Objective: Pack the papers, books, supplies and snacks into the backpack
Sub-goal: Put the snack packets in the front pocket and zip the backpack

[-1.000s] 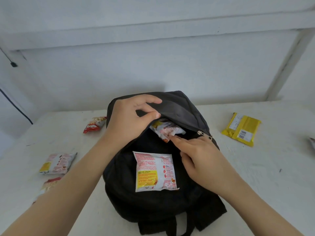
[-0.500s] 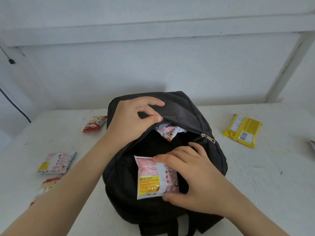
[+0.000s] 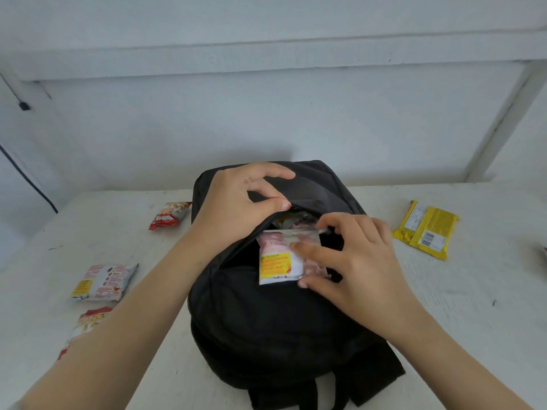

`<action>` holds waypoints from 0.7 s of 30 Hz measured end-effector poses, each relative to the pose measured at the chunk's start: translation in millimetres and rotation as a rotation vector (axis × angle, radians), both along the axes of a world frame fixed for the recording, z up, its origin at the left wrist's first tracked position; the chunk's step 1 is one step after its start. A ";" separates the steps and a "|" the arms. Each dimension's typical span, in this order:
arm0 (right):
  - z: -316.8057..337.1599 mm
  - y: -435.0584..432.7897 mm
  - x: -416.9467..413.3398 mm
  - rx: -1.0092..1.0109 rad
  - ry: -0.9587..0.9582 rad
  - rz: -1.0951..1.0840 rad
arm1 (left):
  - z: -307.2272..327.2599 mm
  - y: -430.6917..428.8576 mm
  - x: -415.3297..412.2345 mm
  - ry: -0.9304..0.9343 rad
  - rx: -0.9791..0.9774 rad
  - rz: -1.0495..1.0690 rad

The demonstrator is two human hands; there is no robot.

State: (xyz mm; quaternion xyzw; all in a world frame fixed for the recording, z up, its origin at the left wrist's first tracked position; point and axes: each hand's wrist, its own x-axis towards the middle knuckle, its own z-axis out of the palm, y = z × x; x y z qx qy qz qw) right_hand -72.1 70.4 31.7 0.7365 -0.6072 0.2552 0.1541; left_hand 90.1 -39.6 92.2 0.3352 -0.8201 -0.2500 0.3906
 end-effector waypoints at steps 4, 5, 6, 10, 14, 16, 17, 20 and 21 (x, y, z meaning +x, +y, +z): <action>-2.9 -9.1 16.4 -0.031 -0.165 -0.103 | -1.5 0.5 -0.2 0.001 -0.009 -0.004; -3.2 -9.9 19.7 -0.013 -0.210 -0.119 | -1.8 0.5 0.3 0.002 -0.009 -0.003; -3.9 -9.9 22.5 0.009 -0.244 -0.117 | -2.1 0.4 0.9 0.004 -0.008 -0.003; -7.0 -4.2 29.8 0.123 -0.222 0.034 | -2.3 1.5 1.4 0.006 -0.004 0.001; -4.5 -3.0 33.0 0.322 -0.273 0.225 | -2.9 1.2 1.6 0.023 0.012 -0.004; -1.9 0.9 31.6 0.321 -0.311 0.269 | -4.1 0.7 1.2 0.017 0.010 0.000; 0.0 3.8 29.6 0.304 -0.319 0.281 | -4.8 0.7 1.0 0.015 0.008 0.002; 4.7 14.2 14.5 0.203 -0.367 0.274 | -6.4 2.8 0.0 -0.013 0.014 -0.018; 5.3 18.3 6.8 0.152 -0.403 0.248 | -6.7 4.4 -0.9 -0.037 0.024 -0.042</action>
